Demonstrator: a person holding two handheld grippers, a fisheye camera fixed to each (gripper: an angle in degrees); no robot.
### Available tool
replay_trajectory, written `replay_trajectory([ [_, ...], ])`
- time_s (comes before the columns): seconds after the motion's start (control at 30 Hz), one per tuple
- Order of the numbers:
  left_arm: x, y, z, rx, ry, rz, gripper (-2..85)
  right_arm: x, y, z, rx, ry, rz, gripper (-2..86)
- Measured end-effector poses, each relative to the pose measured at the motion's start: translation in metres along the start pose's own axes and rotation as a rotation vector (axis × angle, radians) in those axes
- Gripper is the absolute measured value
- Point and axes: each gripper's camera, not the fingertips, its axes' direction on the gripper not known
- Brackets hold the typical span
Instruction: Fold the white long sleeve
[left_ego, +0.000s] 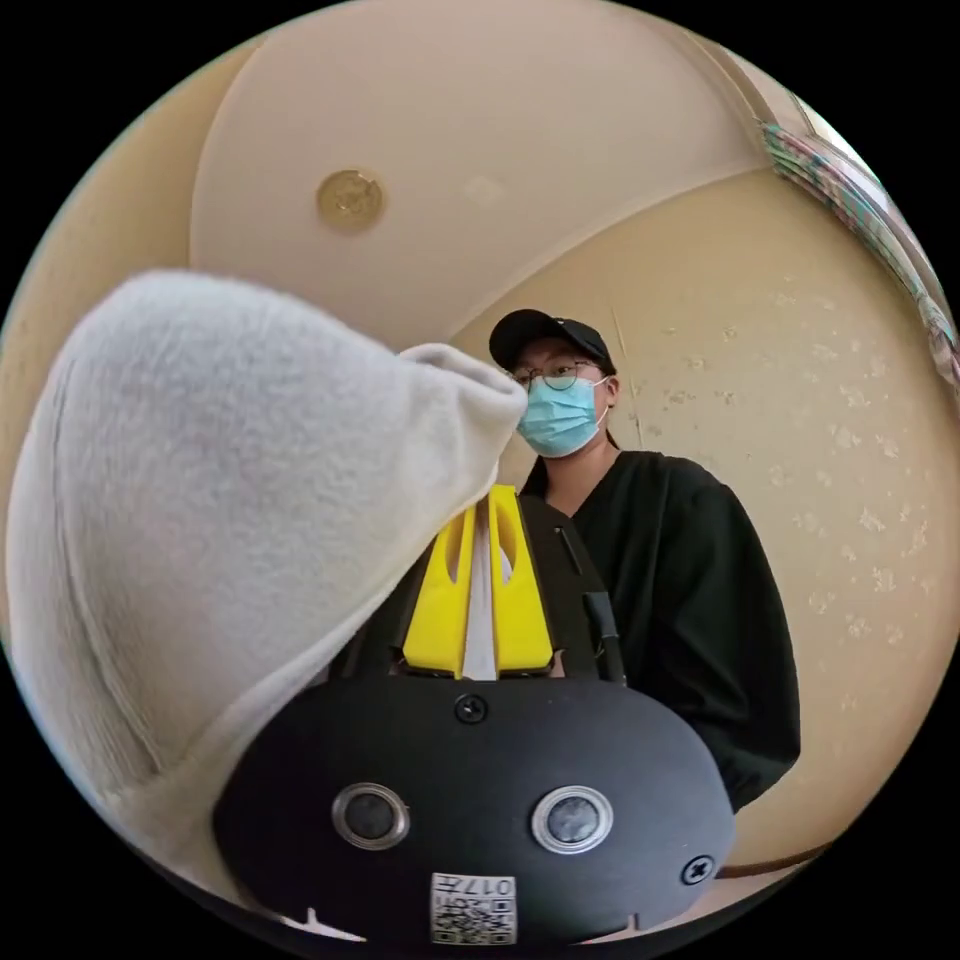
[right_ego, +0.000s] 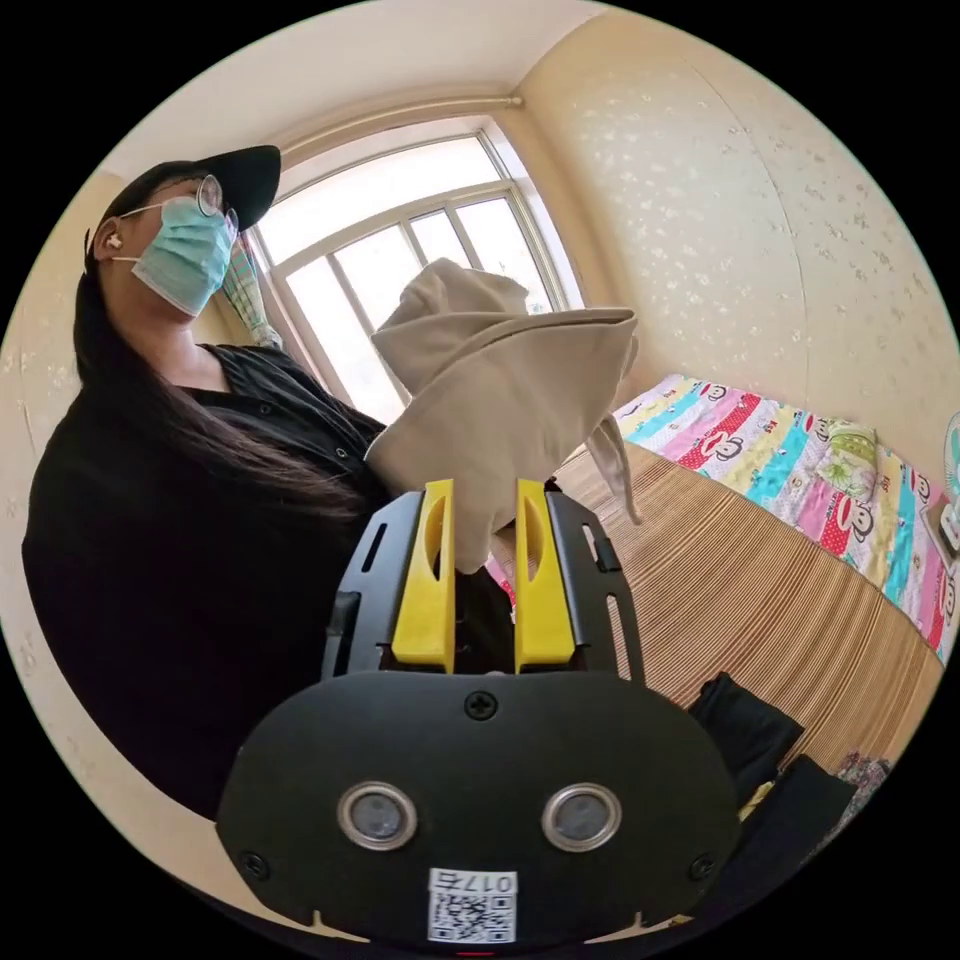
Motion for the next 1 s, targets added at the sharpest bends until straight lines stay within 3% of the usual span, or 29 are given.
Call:
replay_trajectory([
  [0.1,-0.013,0.008,0.024,0.034,0.16,0.011,0.6,-0.011,-0.022,-0.002,0.122,0.045,-0.001,10.8],
  [0.17,-0.038,0.028,0.045,0.045,0.19,-0.131,0.6,-0.018,-0.05,0.023,0.171,0.013,0.0,12.0],
  [0.23,-0.056,0.049,0.061,0.055,0.21,-0.217,0.5,-0.017,-0.07,0.047,0.181,-0.015,0.022,13.6],
  [0.33,-0.075,0.081,0.093,0.077,0.349,-0.277,0.3,-0.02,-0.089,0.087,0.129,0.101,-0.041,15.6],
  [0.43,-0.095,0.104,0.133,-0.11,0.263,-0.485,0.1,-0.039,-0.099,0.123,0.016,0.133,-0.18,13.0],
  [0.6,-0.098,0.125,0.126,0.015,0.285,-0.553,-0.4,-0.032,-0.088,0.139,0.14,-0.067,-0.17,6.3],
  [0.8,-0.096,0.122,0.145,-0.083,0.25,-0.586,-0.5,-0.01,-0.084,0.139,0.221,-0.167,-0.094,12.5],
  [0.9,-0.095,0.115,0.166,-0.174,0.254,-0.575,-0.5,-0.019,-0.091,0.119,0.29,-0.064,-0.18,17.4],
  [1.0,-0.106,0.113,0.192,-0.232,0.299,-0.608,-0.5,-0.038,-0.115,0.121,0.199,-0.029,-0.351,17.6],
])
